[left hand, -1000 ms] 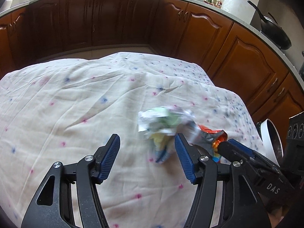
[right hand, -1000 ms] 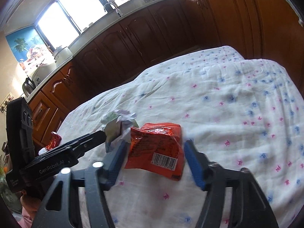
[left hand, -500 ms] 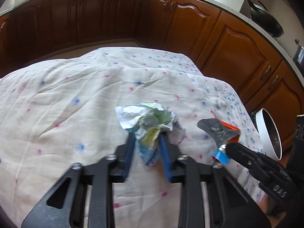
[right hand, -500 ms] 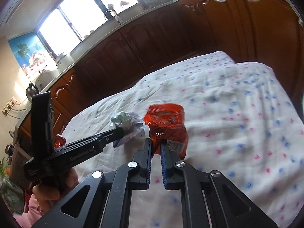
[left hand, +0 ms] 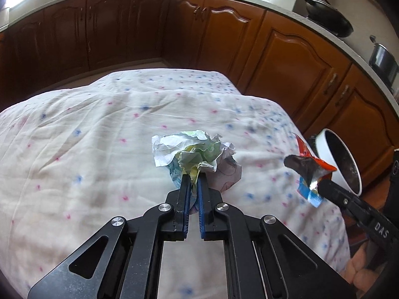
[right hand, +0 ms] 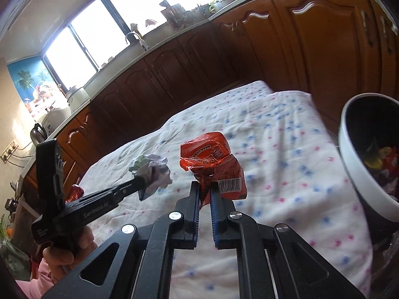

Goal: Collect trash
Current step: 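Carry both wrappers over the black bin and open both grippers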

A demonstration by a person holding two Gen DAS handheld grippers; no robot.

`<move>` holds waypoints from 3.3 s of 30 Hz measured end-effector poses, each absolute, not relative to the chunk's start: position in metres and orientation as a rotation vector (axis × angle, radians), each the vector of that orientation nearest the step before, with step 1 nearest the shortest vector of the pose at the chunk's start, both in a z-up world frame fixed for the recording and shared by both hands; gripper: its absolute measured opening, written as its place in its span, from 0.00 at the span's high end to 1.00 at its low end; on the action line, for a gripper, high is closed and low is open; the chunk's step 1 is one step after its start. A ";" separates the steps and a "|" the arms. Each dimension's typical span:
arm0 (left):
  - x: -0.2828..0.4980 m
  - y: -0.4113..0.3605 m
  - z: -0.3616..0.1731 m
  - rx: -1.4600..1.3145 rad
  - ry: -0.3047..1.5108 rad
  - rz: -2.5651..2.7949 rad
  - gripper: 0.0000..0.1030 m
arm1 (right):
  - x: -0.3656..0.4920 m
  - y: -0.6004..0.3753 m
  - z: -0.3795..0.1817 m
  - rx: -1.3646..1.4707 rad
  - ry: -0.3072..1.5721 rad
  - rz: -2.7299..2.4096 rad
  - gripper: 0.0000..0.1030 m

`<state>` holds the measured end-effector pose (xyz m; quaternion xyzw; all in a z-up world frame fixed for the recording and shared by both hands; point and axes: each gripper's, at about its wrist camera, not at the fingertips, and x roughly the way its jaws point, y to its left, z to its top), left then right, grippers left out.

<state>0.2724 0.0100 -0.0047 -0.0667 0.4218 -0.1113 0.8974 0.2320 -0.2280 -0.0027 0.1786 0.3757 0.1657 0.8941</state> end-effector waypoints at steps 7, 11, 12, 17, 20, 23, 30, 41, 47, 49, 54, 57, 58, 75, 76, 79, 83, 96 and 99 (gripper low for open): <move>0.244 -0.025 0.003 -0.103 0.865 -0.278 0.96 | 0.213 -0.251 -0.002 0.394 0.767 0.311 0.92; 0.232 -0.045 0.010 -0.079 0.851 -0.303 0.96 | 0.200 -0.265 0.004 0.404 0.747 0.290 0.92; 0.230 -0.049 0.013 -0.072 0.846 -0.307 0.96 | 0.197 -0.269 0.005 0.405 0.741 0.287 0.92; 0.217 -0.074 0.022 -0.029 0.826 -0.336 0.96 | 0.181 -0.289 0.015 0.407 0.711 0.255 0.92; 0.213 -0.088 0.025 -0.012 0.823 -0.354 0.95 | 0.174 -0.302 0.018 0.409 0.698 0.235 0.92; 0.209 -0.100 0.027 -0.001 0.819 -0.371 0.95 | 0.168 -0.316 0.021 0.414 0.685 0.214 0.92; 0.205 -0.134 0.035 0.032 0.805 -0.414 0.95 | 0.153 -0.351 0.029 0.426 0.656 0.158 0.92; 0.209 -0.176 0.042 0.065 0.798 -0.466 0.95 | 0.147 -0.395 0.033 0.441 0.638 0.083 0.92; 0.212 -0.197 0.047 0.078 0.794 -0.497 0.95 | 0.150 -0.410 0.031 0.446 0.642 0.063 0.92; 0.213 -0.205 0.049 0.085 0.789 -0.505 0.95 | 0.152 -0.414 0.029 0.448 0.645 0.057 0.92; 0.218 -0.223 0.054 0.099 0.779 -0.523 0.95 | 0.160 -0.424 0.024 0.446 0.660 0.043 0.92; 0.224 -0.234 0.054 0.112 0.784 -0.528 0.95 | 0.164 -0.430 0.022 0.446 0.667 0.033 0.92; 0.226 -0.237 0.054 0.114 0.786 -0.528 0.95 | 0.165 -0.432 0.021 0.446 0.669 0.031 0.92; 0.257 -0.297 0.043 0.200 0.819 -0.540 0.95 | 0.203 -0.457 0.008 0.428 0.748 0.007 0.91; 0.258 -0.299 0.042 0.204 0.823 -0.539 0.95 | 0.205 -0.458 0.007 0.427 0.754 0.005 0.91; 0.267 -0.307 0.037 0.214 0.839 -0.534 0.95 | 0.207 -0.460 0.003 0.427 0.763 0.004 0.91; 0.274 -0.314 0.031 0.217 0.859 -0.531 0.95 | 0.212 -0.462 0.000 0.429 0.776 0.006 0.91; 0.284 -0.326 0.021 0.234 0.888 -0.523 0.95 | 0.225 -0.460 -0.007 0.410 0.825 0.009 0.89; 0.286 -0.326 0.020 0.238 0.894 -0.521 0.95 | 0.225 -0.461 -0.007 0.409 0.828 0.008 0.88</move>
